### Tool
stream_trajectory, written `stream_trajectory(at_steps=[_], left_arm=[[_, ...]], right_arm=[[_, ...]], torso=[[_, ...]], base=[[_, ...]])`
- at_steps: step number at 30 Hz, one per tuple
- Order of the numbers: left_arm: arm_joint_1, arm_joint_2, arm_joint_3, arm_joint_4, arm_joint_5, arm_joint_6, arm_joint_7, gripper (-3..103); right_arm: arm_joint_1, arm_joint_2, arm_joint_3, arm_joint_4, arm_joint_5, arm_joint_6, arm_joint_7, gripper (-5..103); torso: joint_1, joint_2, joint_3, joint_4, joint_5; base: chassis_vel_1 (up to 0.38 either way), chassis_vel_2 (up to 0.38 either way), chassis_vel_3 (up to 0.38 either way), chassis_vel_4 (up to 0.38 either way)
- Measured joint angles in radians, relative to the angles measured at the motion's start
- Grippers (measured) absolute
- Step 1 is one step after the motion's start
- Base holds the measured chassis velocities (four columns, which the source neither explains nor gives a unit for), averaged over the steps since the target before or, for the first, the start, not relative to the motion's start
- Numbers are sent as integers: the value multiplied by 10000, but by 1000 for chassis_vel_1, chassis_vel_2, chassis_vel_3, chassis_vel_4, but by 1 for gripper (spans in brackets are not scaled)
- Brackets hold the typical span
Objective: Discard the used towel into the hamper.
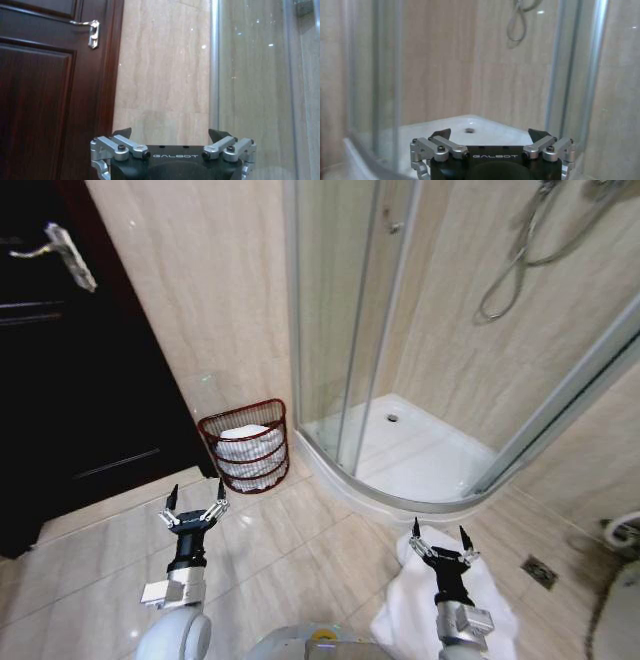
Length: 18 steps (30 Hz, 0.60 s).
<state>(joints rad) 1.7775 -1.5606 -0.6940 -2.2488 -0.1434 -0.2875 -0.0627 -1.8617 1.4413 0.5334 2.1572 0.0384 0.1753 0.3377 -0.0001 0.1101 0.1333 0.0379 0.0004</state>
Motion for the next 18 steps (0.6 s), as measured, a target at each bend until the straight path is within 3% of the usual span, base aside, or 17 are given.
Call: stream_trajectory(at_steps=[6,18], left_arm=[[-28,16,-3,-4,23,89,-44,100],[-48,10,15,110,33,-75,-76,100]], right_arm=[[164,-12,52,-221,117,-11,224,100],[250,-82,170,-788,380,-13,635,100]], torso=[[2,2,11,-1,-1],[0,13,17,-2,-6]], base=[[-148,-122,159,68],[-4,-39,-81,-51]])
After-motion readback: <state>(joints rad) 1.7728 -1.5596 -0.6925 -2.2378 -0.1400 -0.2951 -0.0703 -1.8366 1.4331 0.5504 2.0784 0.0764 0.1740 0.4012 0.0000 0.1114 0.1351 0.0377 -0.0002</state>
